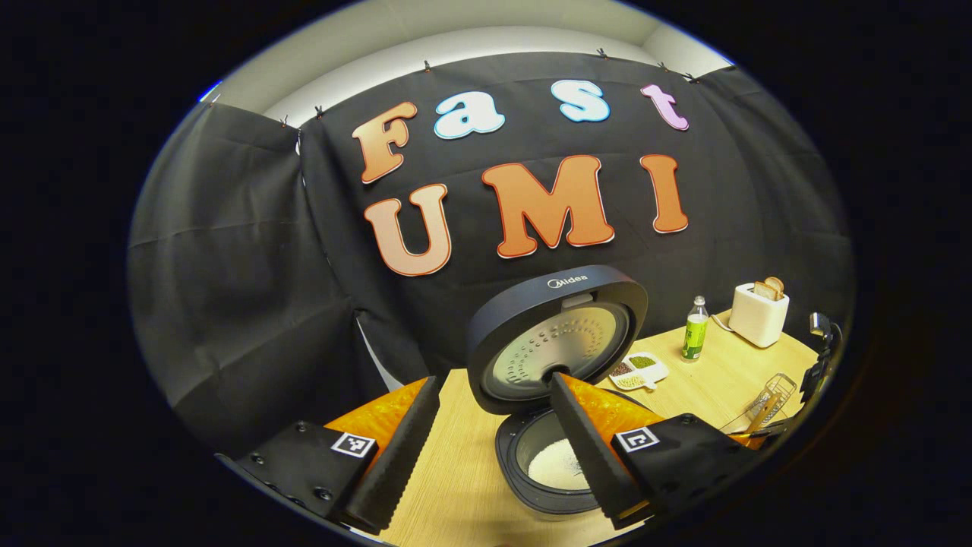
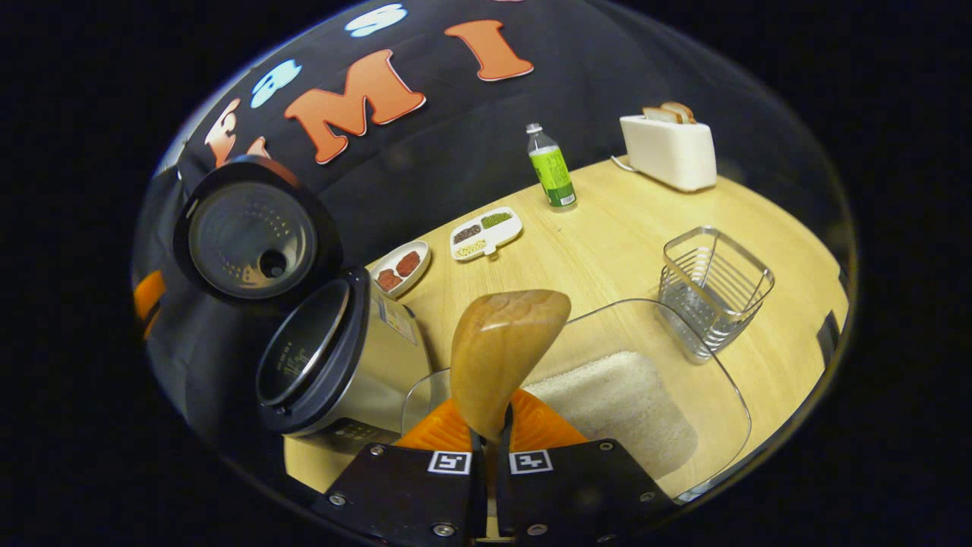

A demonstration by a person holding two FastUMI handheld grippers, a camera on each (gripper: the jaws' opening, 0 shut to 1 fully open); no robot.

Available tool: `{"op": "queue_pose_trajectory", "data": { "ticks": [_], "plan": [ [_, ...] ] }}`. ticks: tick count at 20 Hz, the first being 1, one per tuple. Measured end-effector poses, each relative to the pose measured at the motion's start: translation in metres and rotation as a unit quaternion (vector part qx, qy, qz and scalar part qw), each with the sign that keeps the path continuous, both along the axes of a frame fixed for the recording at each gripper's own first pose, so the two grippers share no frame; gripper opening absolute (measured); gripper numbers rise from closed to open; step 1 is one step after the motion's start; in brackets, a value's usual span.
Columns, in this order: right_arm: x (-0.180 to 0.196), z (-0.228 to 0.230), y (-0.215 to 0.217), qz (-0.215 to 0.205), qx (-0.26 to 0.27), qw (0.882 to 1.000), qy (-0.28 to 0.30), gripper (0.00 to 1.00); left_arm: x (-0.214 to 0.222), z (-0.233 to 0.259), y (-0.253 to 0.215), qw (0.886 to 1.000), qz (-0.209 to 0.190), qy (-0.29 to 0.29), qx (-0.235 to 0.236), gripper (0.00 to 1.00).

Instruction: Close the left gripper, press the button to open the rice cooker; take a wooden spoon from the chopstick holder with the right hand, scoop a spoonful of rice and pour it into the rice cooker, then put the wooden spoon back into the chopstick holder.

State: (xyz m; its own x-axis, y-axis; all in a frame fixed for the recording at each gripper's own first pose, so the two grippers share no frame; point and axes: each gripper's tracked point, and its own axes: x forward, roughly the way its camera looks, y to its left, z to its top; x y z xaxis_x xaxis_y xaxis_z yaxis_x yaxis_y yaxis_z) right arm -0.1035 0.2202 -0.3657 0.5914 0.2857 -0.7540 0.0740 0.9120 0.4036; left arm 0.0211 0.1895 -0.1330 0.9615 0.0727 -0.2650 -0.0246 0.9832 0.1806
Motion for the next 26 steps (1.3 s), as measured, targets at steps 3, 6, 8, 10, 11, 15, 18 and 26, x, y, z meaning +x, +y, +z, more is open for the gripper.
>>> {"op": "queue_pose_trajectory", "data": {
  "ticks": [3, 6, 8, 10, 11, 15, 18, 26],
  "plan": [
    [0.000, -0.002, 0.003, -0.013, 0.052, 0.998, 0.024, 0.04, 0.001, -0.002, 0.000, 1.000, 0.003, 0.003, -0.001, 0.91],
    [0.001, -0.002, 0.007, -0.029, 0.108, 0.993, 0.043, 0.05, 0.000, 0.000, -0.001, 1.000, 0.003, 0.005, -0.002, 0.99],
    [0.003, 0.002, 0.005, -0.042, 0.143, 0.988, 0.049, 0.05, -0.001, -0.001, 0.000, 1.000, 0.002, 0.006, -0.001, 0.91],
    [0.006, 0.002, 0.001, -0.050, 0.170, 0.983, 0.056, 0.04, -0.001, -0.001, -0.001, 1.000, 0.001, 0.008, -0.001, 0.91],
    [0.005, 0.001, -0.002, -0.057, 0.184, 0.979, 0.061, 0.05, -0.001, 0.001, -0.002, 1.000, 0.000, 0.009, -0.002, 0.91],
    [0.011, 0.005, -0.022, -0.084, 0.230, 0.967, 0.069, 0.04, 0.000, 0.010, -0.006, 1.000, -0.005, 0.001, -0.002, 0.99],
    [0.020, 0.019, -0.040, -0.112, 0.279, 0.951, 0.069, 0.04, 0.003, 0.018, -0.013, 1.000, -0.005, -0.007, -0.001, 0.99],
    [0.066, 0.092, -0.076, -0.179, 0.450, 0.874, 0.045, 0.04, 0.016, 0.025, -0.042, 1.000, 0.001, -0.022, -0.014, 0.99]
  ]
}}
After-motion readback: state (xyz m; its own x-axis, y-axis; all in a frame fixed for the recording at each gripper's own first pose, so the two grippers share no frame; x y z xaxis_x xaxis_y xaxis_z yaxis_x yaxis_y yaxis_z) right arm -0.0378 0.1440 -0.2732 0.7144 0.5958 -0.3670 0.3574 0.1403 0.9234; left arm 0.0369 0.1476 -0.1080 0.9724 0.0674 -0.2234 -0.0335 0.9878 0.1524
